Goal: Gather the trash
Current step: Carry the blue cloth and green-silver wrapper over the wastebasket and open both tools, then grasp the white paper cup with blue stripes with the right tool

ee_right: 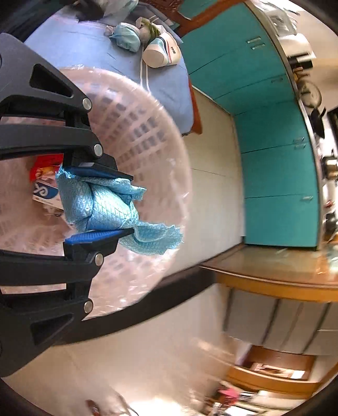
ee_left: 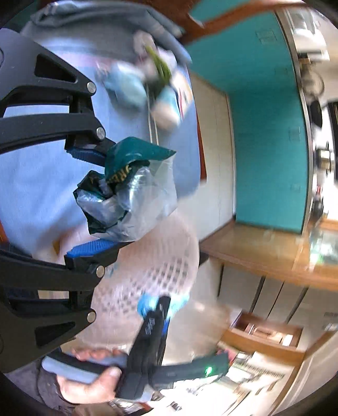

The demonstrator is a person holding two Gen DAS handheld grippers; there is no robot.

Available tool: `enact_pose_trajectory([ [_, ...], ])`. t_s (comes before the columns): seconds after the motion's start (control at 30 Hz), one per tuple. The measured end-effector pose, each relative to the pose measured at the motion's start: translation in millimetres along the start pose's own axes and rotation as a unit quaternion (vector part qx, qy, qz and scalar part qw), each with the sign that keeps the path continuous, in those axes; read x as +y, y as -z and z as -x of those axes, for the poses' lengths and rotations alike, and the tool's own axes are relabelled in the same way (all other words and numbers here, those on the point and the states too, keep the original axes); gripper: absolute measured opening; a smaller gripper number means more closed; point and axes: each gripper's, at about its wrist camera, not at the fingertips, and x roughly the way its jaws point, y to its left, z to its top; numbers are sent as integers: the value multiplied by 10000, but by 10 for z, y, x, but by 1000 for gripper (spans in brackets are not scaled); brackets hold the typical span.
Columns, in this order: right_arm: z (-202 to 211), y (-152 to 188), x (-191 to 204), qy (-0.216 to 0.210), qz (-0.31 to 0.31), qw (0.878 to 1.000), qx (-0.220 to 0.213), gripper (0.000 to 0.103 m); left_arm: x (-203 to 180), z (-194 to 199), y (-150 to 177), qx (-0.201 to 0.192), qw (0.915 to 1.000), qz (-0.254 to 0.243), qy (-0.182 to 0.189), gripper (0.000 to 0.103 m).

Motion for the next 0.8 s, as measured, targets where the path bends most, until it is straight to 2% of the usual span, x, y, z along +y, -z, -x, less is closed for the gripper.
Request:
enact_pose_trajectory([
  [0.17, -15, 30, -131, 194, -193, 9996, 74, 37, -396, -242, -39, 211, 9984, -280, 436, 51],
  [0.27, 37, 11, -294, 243, -605, 9979, 11, 55, -546, -399, -21, 351, 9969, -395, 584, 54],
  [0.33, 80, 4, -375, 241, -925, 9953, -128, 63, -620, -447, -10, 404, 9964, -429, 610, 64],
  [0.37, 106, 2, -407, 250, -1009, 9944, -186, 64, -647, -474, 2, 416, 9962, -432, 633, 70],
  [0.5, 203, -9, -487, 575, -1214, 9899, -442, 69, -643, -497, 35, 413, 9963, -395, 648, 83],
  [0.63, 151, -7, -485, 465, -1286, 9899, -384, 70, -391, -414, 10, 227, 9994, -130, 218, 86],
  [0.73, 130, -34, -360, 334, -1144, 9920, -410, 70, 13, -312, 12, -28, 9978, 333, -564, 87],
  [0.77, 135, -41, -335, 266, -1113, 9925, -438, 70, 238, -291, 13, -107, 9932, 557, -1018, 87],
  [0.8, 143, -61, -284, 173, -1065, 9930, -470, 70, 367, -293, 7, -129, 9895, 650, -1288, 87],
])
